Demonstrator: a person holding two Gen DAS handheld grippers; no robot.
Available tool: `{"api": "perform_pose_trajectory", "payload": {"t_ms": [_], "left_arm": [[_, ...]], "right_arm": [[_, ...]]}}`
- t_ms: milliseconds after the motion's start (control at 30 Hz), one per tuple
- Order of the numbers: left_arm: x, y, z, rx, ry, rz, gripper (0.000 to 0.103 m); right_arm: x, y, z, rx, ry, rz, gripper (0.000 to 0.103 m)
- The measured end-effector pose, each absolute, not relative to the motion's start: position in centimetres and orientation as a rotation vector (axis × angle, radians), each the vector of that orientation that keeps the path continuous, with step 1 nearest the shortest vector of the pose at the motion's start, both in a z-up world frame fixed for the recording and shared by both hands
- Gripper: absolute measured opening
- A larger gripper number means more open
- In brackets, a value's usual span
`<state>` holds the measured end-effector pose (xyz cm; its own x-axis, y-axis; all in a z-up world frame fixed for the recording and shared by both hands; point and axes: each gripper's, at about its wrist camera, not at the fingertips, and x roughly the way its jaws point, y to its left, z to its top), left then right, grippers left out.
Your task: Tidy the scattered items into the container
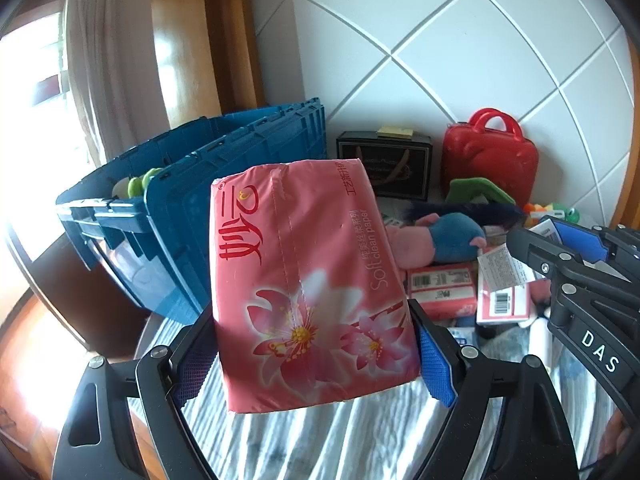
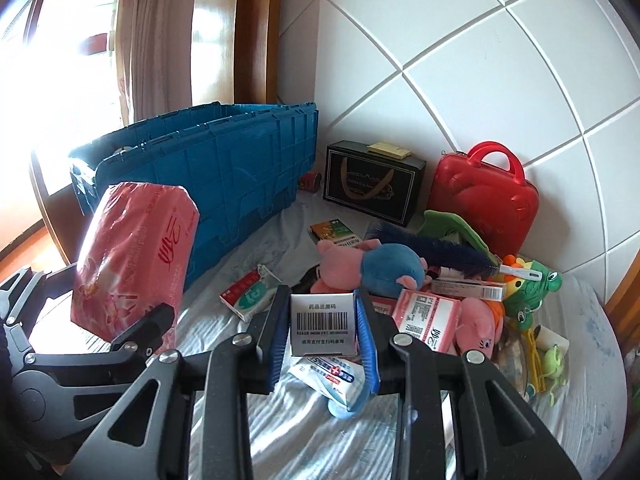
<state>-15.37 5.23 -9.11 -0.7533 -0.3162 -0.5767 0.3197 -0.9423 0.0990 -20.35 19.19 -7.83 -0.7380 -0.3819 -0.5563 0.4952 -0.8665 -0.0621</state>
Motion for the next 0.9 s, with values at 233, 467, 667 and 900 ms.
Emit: {"api": "perform_pose_trajectory", "payload": {"t_ms": [233, 467, 667, 900], "left_arm": [[-15.0, 2.8, -6.6, 0.77, 0.033, -2.66, 0.086], [-15.5, 0.2, -4.0, 0.665, 0.044, -2.599, 0.086], [-16.3, -3.3, -2.6, 0.652, 0.063, -2.558, 0.086], [-18.8, -4.3, -3.7, 0.719, 0.01, -2.662, 0.086]], "right_arm": [[-19.9, 15.6, -5.1, 0.663, 0.296, -2.549, 0.031], [-21.0, 12.7, -2.1, 0.536, 0.3, -2.51, 0.031], [-22.3, 9.4, 0.3, 0.458, 0.324, -2.483, 0.031], [-25.8, 8.1, -2.9, 0.631, 0.277, -2.524, 0.031]]}}
